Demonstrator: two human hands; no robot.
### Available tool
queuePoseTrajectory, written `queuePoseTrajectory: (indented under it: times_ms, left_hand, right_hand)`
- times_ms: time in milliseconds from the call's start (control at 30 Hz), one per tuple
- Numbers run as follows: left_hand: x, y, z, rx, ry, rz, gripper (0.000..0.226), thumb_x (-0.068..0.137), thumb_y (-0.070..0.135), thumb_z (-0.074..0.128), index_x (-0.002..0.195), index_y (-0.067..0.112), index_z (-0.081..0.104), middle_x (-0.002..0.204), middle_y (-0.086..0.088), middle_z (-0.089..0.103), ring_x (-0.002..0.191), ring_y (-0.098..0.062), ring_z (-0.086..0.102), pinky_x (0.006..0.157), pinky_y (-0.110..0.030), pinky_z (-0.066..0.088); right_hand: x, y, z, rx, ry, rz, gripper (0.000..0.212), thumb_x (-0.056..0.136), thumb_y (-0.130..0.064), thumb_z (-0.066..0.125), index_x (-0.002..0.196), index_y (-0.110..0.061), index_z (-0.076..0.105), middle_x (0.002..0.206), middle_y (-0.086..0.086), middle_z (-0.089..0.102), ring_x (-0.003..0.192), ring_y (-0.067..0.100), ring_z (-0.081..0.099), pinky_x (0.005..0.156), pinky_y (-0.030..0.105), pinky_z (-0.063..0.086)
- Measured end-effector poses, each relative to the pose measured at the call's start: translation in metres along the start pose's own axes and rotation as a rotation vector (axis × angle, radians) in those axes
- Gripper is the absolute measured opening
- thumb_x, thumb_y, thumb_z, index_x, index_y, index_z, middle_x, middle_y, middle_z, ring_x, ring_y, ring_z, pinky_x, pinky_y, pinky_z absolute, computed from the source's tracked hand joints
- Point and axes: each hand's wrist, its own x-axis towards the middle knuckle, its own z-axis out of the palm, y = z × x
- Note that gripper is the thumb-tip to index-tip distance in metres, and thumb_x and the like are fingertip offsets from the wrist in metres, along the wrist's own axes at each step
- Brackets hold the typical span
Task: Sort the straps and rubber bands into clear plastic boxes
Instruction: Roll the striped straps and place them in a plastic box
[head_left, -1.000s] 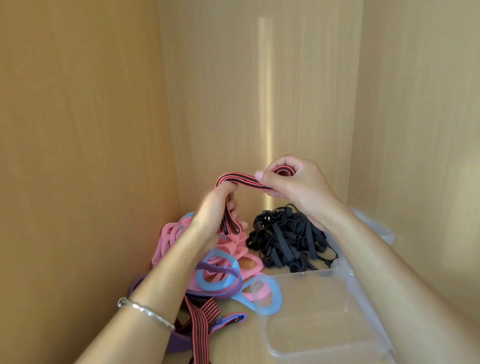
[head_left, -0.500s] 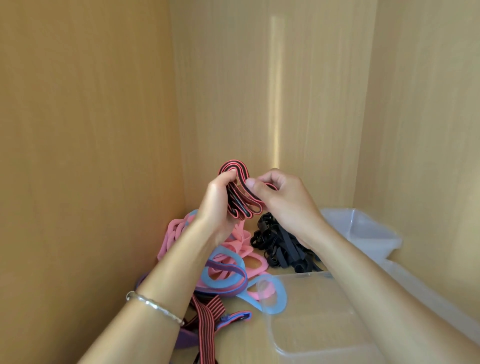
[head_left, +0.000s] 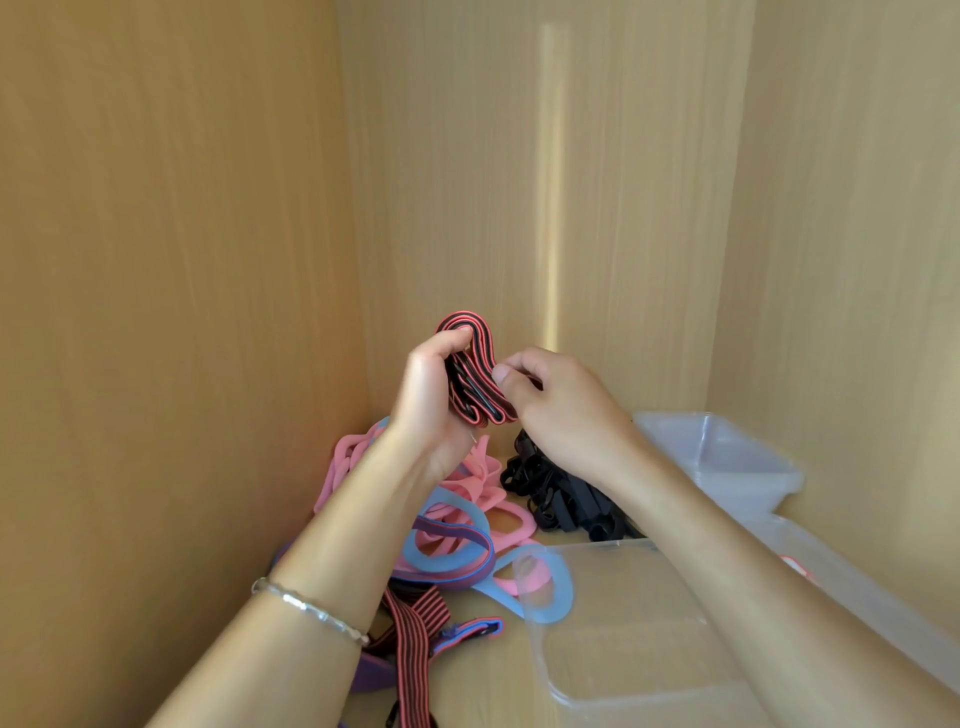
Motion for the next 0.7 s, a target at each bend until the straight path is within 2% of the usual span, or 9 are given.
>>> queuePoseTrajectory:
  times_ms: [133,233,333,400,467,567,633,700]
  left_hand:
    - [0.0,-0.0014,-0.0004,0.002,-0.01,0.003,0.028,0.094,0.024,0.044,0.071,0.012,0.052,0.061,-0.004,0.056,0.061,-0.02,0.059,0.053,-0.024,0.045]
    - [-0.0006,-0.0025,-0.0004,-0.007,-0.025,0.007,0.026,0.095,0.024,0.044,0.074,0.01,0.054,0.067,-0.007,0.06,0.063,-0.022,0.063,0.048,-0.022,0.049]
    - [-0.002,-0.0024,0.0008,-0.018,-0.041,0.005,0.027,0.095,0.023,0.043,0.075,0.009,0.054,0.068,-0.008,0.06,0.058,-0.021,0.065,0.046,-0.023,0.05]
    - [-0.0028,-0.0021,0.0016,-0.012,-0.054,0.001,0.025,0.095,0.023,0.043,0.078,0.009,0.054,0.072,-0.009,0.059,0.06,-0.023,0.065,0.047,-0.024,0.052]
    - [-0.0021,-0.0025,0.0013,0.003,-0.064,0.001,0.023,0.095,0.023,0.043,0.08,0.009,0.053,0.073,-0.008,0.058,0.064,-0.023,0.064,0.052,-0.026,0.053]
    - [-0.0011,-0.0026,0.001,0.017,-0.087,0.017,0.023,0.095,0.023,0.043,0.083,0.009,0.056,0.079,-0.005,0.057,0.074,-0.024,0.061,0.064,-0.032,0.049]
    - [-0.0015,-0.0025,0.0017,0.021,-0.094,0.022,0.027,0.096,0.027,0.044,0.087,0.007,0.059,0.082,-0.006,0.061,0.075,-0.023,0.065,0.067,-0.033,0.05]
    - [-0.0019,-0.0025,0.0029,0.022,-0.092,0.016,0.032,0.098,0.031,0.044,0.09,0.005,0.061,0.084,-0.006,0.065,0.07,-0.02,0.069,0.068,-0.033,0.052]
  right_hand:
    - [0.0006,0.0013,-0.0021,0.021,-0.037,0.023,0.017,0.099,-0.037,0.05,0.102,-0.029,0.064,0.094,-0.006,0.07,0.087,0.012,0.066,0.081,0.031,0.05]
    - [0.0023,0.0039,-0.0042,0.04,-0.05,0.024,0.015,0.097,-0.038,0.053,0.103,-0.03,0.065,0.098,-0.009,0.07,0.093,0.008,0.064,0.085,0.029,0.05]
    - [0.0042,0.0064,-0.0052,0.058,-0.062,0.022,0.011,0.095,-0.038,0.056,0.1,-0.032,0.064,0.101,-0.008,0.07,0.098,0.009,0.064,0.089,0.032,0.05]
    - [0.0051,0.0072,-0.0054,0.088,-0.073,0.024,0.006,0.093,-0.04,0.058,0.093,-0.034,0.061,0.101,-0.005,0.07,0.095,0.013,0.067,0.089,0.041,0.053]
    - [0.0057,0.0075,-0.0069,0.122,-0.092,0.043,0.007,0.091,-0.041,0.06,0.09,-0.035,0.06,0.102,-0.001,0.069,0.094,0.017,0.068,0.089,0.046,0.054]
    - [0.0047,0.0069,-0.0094,0.214,-0.134,0.071,0.005,0.095,-0.034,0.058,0.091,-0.031,0.058,0.105,0.005,0.068,0.095,0.019,0.069,0.086,0.044,0.057]
    - [0.0042,0.0069,-0.0087,0.268,-0.153,0.076,0.006,0.097,-0.03,0.055,0.092,-0.027,0.058,0.121,0.002,0.064,0.1,0.018,0.067,0.083,0.042,0.059]
    - [0.0031,0.006,-0.0073,0.298,-0.142,0.067,0.009,0.099,-0.028,0.053,0.091,-0.026,0.058,0.14,-0.009,0.051,0.106,0.017,0.064,0.081,0.04,0.059]
